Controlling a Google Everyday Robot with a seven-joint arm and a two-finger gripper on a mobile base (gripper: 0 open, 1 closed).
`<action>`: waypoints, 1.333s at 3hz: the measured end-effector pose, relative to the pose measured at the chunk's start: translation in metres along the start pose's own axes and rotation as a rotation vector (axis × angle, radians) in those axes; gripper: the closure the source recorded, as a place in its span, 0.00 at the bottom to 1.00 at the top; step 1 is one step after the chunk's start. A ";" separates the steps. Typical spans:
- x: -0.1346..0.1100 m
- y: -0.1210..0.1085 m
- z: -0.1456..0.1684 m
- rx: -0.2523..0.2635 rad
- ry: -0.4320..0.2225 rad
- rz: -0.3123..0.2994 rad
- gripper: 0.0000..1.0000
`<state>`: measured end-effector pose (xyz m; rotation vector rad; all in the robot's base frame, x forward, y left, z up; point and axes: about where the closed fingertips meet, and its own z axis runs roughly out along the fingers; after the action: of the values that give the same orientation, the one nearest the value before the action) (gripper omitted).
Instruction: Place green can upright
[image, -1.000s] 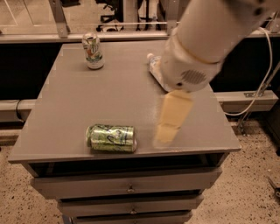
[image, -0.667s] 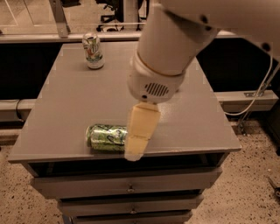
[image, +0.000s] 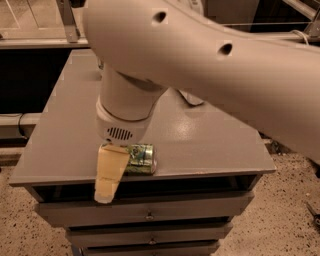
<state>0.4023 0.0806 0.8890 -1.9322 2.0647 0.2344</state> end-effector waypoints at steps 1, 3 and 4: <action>-0.012 -0.004 0.026 0.013 0.009 0.027 0.00; -0.012 -0.028 0.061 0.062 0.051 0.064 0.26; -0.009 -0.037 0.064 0.081 0.053 0.072 0.57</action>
Offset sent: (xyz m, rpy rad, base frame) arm 0.0379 0.0355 -0.0617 -0.0482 -0.0218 -0.0969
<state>0.4465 0.1065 0.8353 -1.8378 2.1450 0.1143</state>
